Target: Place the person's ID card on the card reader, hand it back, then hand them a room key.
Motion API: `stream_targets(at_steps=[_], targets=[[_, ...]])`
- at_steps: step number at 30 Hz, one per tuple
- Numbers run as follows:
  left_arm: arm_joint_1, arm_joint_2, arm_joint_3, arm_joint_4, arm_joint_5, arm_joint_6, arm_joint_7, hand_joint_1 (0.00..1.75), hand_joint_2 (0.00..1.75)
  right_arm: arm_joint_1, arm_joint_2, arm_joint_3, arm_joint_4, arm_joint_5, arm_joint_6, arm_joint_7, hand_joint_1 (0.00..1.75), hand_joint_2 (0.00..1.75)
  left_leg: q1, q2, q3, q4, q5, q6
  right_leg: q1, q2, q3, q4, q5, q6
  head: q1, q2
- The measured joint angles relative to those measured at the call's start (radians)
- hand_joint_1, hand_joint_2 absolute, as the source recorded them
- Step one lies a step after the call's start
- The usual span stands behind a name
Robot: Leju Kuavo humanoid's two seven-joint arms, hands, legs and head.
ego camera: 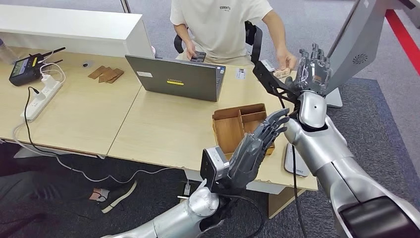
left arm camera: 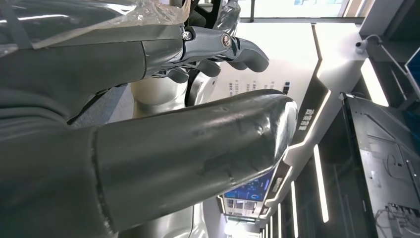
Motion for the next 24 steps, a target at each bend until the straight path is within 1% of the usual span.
stream_targets(at_steps=[3,6,9,11,13,14,17,20,24], targets=[[0.0,0.0,0.0,0.0,-0.006,0.007,0.001,0.0,0.0,0.0,0.004,0.002,0.004,-0.042,-0.032,-0.029,0.0,1.75,0.0,0.0,0.0,0.0,0.0,0.0,0.0,0.0,0.0,0.0,0.0,0.0,0.0,0.0],[0.001,0.002,0.0,0.0,-0.014,0.018,0.001,0.0,0.0,0.002,0.008,-0.001,0.003,-0.143,-0.091,-0.09,0.0,1.75,0.0,0.0,0.0,0.0,0.0,0.0,0.0,0.0,0.0,0.0,0.0,0.0,0.0,0.0],[0.003,0.007,0.001,-0.001,-0.025,0.034,0.007,0.0,0.0,0.017,0.01,-0.018,-0.016,-0.297,-0.139,-0.186,0.0,1.75,0.0,0.0,0.0,0.0,0.0,0.0,0.0,0.0,0.0,0.0,0.0,0.0,0.0,0.0],[0.006,0.011,0.004,-0.004,-0.038,0.05,0.016,0.0,0.0,0.046,0.009,-0.041,-0.056,-0.454,-0.157,-0.278,0.0,1.75,0.0,0.0,0.0,0.0,0.0,0.0,0.0,0.0,0.0,0.0,0.0,0.0,0.0,0.0],[0.011,0.017,0.01,-0.013,-0.056,0.069,0.029,0.0,0.0,0.089,0.005,-0.067,-0.121,-0.613,-0.162,-0.352,0.0,1.75,0.0,0.0,0.001,0.0,0.0,0.0,0.0,0.0,0.0,0.0,0.0,0.0,0.0,0.0],[0.015,0.02,0.013,-0.019,-0.066,0.078,0.036,0.0,0.0,0.114,0.001,-0.078,-0.16,-0.679,-0.162,-0.373,0.0,1.75,0.0,0.0,0.001,0.0,0.0,0.0,0.0,0.0,0.0,0.0,0.0,0.0,0.0,0.0],[0.024,0.031,0.024,-0.041,-0.099,0.105,0.054,0.0,0.0,0.195,-0.023,-0.105,-0.298,-0.823,-0.181,-0.405,0.0,1.75,0.0,0.0,0.001,0.0,0.0,0.0,0.0,0.0,0.0,0.0,0.0,0.0,0.0,0.0],[0.033,0.044,0.035,-0.067,-0.127,0.128,0.067,0.0,0.0,0.282,-0.059,-0.128,-0.447,-0.932,-0.237,-0.432,0.0,1.75,0.0,0.0,0.001,0.0,0.0,0.0,0.0,0.0,0.0,0.0,0.0,0.0,0.0,0.0],[0.041,0.06,0.051,-0.097,-0.142,0.155,0.072,0.0,0.0,0.377,-0.108,-0.153,-0.615,-0.996,-0.271,-0.451,0.0,1.75,0.0,0.0,0.001,0.0,0.0,0.0,0.0,0.0,0.0,0.0,0.0,0.0,0.0,0.0]])
